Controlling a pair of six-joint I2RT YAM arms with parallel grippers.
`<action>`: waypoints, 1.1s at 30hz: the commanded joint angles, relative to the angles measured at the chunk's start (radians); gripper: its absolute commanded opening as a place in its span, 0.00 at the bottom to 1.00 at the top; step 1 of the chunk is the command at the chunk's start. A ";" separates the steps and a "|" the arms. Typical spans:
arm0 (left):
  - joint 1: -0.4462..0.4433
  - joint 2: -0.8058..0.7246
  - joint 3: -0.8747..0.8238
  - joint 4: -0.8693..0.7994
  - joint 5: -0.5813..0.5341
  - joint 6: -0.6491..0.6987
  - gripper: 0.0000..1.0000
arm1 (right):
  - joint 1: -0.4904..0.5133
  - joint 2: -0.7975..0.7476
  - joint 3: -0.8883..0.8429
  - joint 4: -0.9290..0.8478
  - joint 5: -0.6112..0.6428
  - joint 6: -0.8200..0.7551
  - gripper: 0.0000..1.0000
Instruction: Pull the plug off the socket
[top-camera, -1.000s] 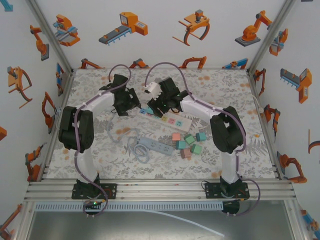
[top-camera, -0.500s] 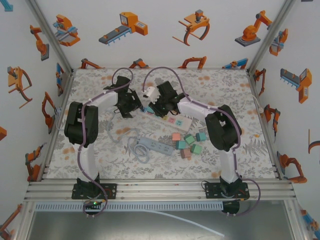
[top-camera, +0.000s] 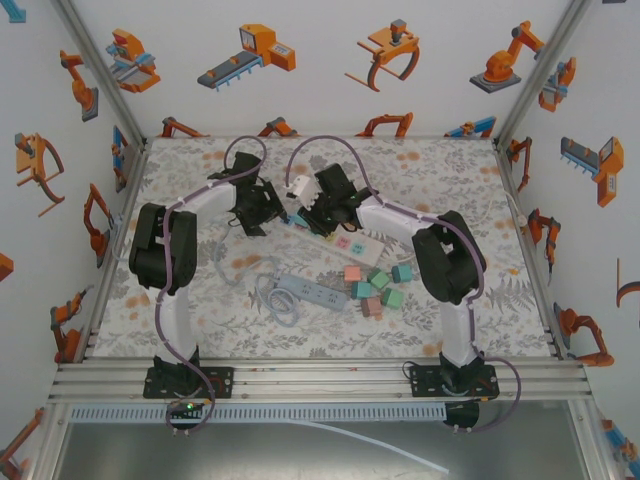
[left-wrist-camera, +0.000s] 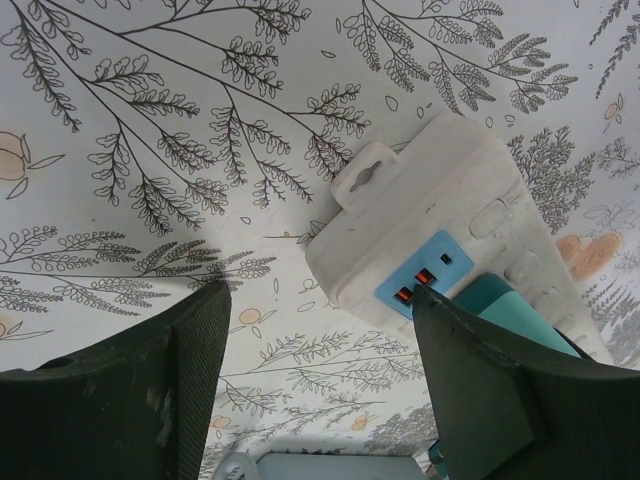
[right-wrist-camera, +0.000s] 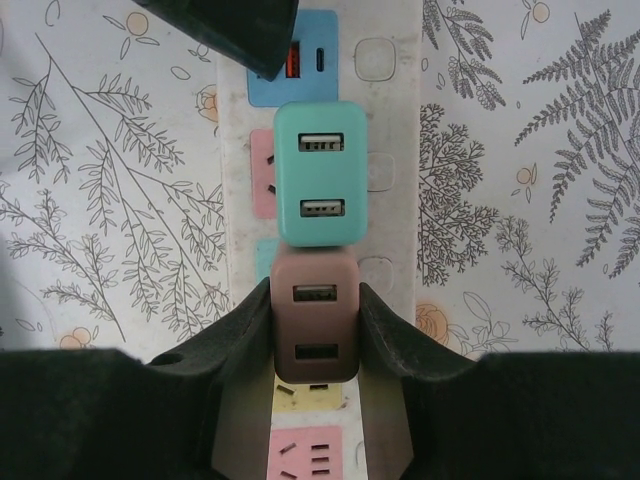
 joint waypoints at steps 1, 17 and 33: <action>-0.022 0.066 -0.026 -0.088 -0.105 0.017 0.68 | 0.015 -0.089 0.000 0.086 -0.084 0.024 0.14; -0.049 0.063 -0.090 -0.098 -0.205 -0.004 0.68 | 0.014 -0.170 -0.069 0.201 -0.109 0.053 0.07; -0.036 -0.177 -0.080 -0.071 -0.197 0.035 0.78 | 0.010 -0.375 -0.170 0.364 -0.035 0.214 0.06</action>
